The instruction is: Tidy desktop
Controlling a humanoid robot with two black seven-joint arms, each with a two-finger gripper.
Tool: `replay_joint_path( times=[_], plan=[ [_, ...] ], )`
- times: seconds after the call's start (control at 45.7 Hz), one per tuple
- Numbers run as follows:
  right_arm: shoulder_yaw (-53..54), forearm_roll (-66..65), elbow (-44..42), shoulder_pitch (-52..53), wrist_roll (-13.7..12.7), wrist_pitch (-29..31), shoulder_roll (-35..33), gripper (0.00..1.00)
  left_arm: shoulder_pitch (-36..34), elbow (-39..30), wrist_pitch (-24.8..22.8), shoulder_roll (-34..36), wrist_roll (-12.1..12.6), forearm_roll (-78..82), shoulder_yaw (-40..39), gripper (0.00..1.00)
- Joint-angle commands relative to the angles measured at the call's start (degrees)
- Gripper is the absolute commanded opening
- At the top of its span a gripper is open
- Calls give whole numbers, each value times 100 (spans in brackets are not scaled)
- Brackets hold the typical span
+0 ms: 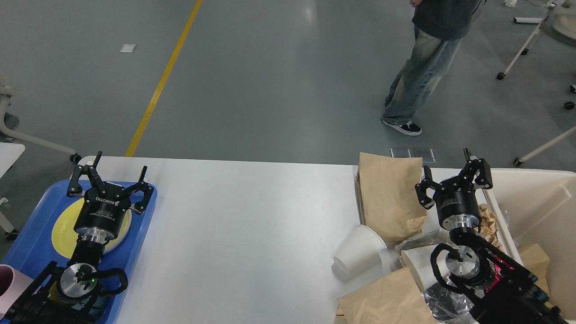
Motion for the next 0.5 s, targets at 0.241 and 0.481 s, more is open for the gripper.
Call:
replay_joint_path(
  times=[0.241, 0.481],
  plan=[
    [87, 253, -19, 174, -76, -46, -20, 100, 0, 0, 1, 1, 0, 0, 0, 96],
    [254, 992, -28, 438, -103, -81, -530, 100, 0, 0, 1, 1, 0, 0, 0, 96]
  ],
)
